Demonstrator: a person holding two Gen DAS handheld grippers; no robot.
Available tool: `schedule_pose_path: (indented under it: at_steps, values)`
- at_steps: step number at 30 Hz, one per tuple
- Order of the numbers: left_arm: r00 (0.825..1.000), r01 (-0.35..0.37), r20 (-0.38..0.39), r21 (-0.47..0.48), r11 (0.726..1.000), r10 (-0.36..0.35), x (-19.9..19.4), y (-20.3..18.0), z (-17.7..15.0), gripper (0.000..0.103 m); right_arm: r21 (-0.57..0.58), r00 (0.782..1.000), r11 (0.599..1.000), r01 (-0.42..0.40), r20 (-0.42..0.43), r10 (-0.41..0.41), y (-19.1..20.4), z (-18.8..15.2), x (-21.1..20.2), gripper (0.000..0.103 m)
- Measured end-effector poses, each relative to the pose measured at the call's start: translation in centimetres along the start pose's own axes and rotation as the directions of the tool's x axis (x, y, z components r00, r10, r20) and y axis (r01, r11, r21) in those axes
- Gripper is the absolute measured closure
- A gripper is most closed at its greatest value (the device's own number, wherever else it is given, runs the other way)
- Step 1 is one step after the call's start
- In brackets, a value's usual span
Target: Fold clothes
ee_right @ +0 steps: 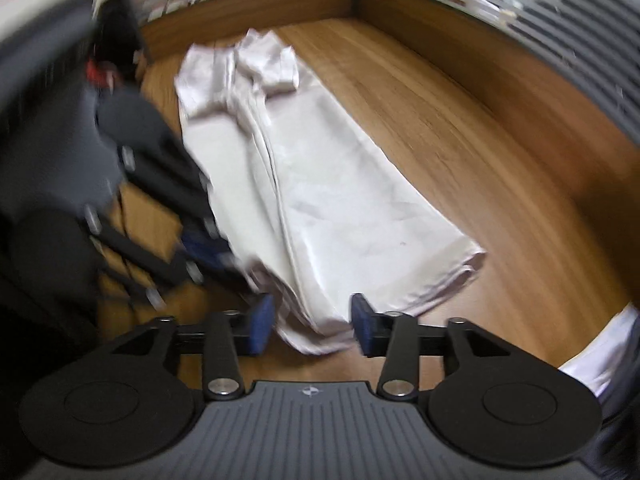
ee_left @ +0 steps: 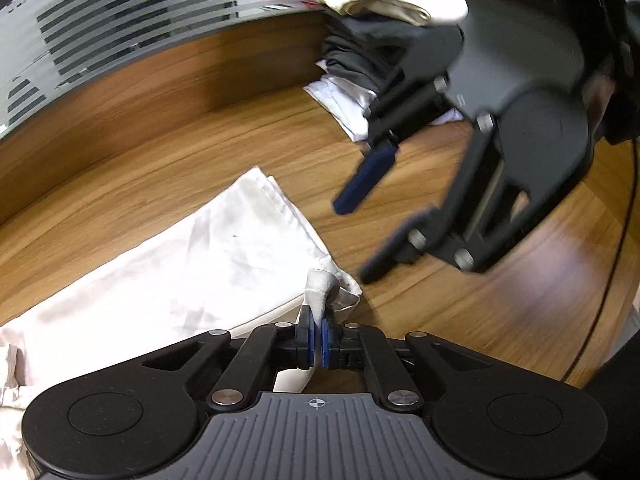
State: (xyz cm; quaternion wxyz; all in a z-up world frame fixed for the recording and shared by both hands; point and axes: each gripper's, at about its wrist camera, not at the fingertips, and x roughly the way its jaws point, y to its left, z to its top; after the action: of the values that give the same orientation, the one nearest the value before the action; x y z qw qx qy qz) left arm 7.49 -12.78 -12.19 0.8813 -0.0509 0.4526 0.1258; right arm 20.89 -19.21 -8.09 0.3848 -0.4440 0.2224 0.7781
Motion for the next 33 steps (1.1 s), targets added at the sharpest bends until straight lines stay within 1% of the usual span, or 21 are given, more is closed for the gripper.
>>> schedule_pose_path:
  at_steps: [1,3,6,9,11,14,23,24,25,26,28,29,30,31,32,33]
  values:
    - [1.000,-0.001,0.004,-0.008,1.000,0.001,-0.2,0.2,0.1,0.097,-0.005,1.000,1.000,0.006,-0.002,-0.006,-0.1,-0.2,0.0,0.040]
    - [1.000,-0.005,0.015,-0.025,1.000,0.005,-0.6,0.5,0.4,0.097,-0.016,1.000,1.000,0.019,-0.006,-0.019,-0.4,-0.6,0.0,0.030]
    - [1.000,-0.011,0.027,-0.042,0.999,0.012,-1.3,0.7,0.6,0.097,-0.148,0.997,0.986,0.074,-0.012,-0.076,0.7,-0.9,1.2,0.027]
    - [0.999,-0.014,0.034,-0.052,0.999,0.015,-2.1,0.6,0.8,0.097,-0.269,0.989,0.953,0.136,-0.016,-0.146,1.4,-0.9,3.0,0.027]
    - [0.999,-0.016,0.036,-0.055,0.998,0.018,-2.1,0.6,0.8,0.097,-0.340,0.985,0.928,0.156,-0.011,-0.170,1.7,-1.0,3.9,0.027]
    - [0.999,-0.022,0.039,-0.066,0.998,0.024,-2.5,0.7,0.7,0.097,-0.402,0.986,0.904,0.143,-0.017,-0.164,1.6,-0.9,4.5,0.028]
    - [0.996,-0.044,0.068,-0.109,0.993,0.052,-3.1,1.4,0.7,0.097,-0.489,0.984,0.857,0.166,0.022,-0.178,1.4,-0.7,5.4,0.031]
    - [0.996,-0.044,0.069,-0.111,0.993,0.052,-3.2,1.5,0.7,0.097,-0.498,0.983,0.851,0.168,0.026,-0.179,1.4,-0.7,5.5,0.033]
    - [0.996,-0.045,0.070,-0.113,0.993,0.053,-3.2,1.6,0.7,0.097,-0.507,0.983,0.845,0.171,0.031,-0.180,1.4,-0.7,5.6,0.039]
    - [0.996,-0.045,0.070,-0.116,0.992,0.053,-3.3,1.6,0.7,0.097,-0.516,0.983,0.839,0.173,0.035,-0.182,1.4,-0.7,5.6,0.043]
    - [0.996,-0.044,0.070,-0.121,0.992,0.053,-3.4,1.8,0.6,0.097,-0.533,0.982,0.827,0.179,0.044,-0.184,1.4,-0.7,5.8,0.061]
    - [0.996,-0.044,0.073,-0.124,0.991,0.053,-3.4,1.8,0.6,0.097,-0.545,0.982,0.819,0.178,0.045,-0.183,1.6,-0.5,6.0,0.065]
    - [0.996,-0.044,0.076,-0.128,0.991,0.054,-3.4,1.9,0.5,0.097,-0.558,0.982,0.811,0.176,0.045,-0.182,1.8,-0.4,6.2,0.074]
    - [0.995,-0.043,0.081,-0.132,0.990,0.054,-3.5,1.9,0.4,0.097,-0.570,0.982,0.803,0.174,0.045,-0.181,2.0,-0.3,6.4,0.089]
    - [0.995,-0.042,0.085,-0.135,0.990,0.054,-3.6,1.9,0.3,0.097,-0.584,0.982,0.793,0.174,0.044,-0.184,2.2,-0.3,6.6,0.094]
    - [0.994,-0.042,0.090,-0.140,0.989,0.055,-3.7,1.9,0.2,0.097,-0.597,0.981,0.783,0.176,0.043,-0.187,2.4,-0.3,6.6,0.095]
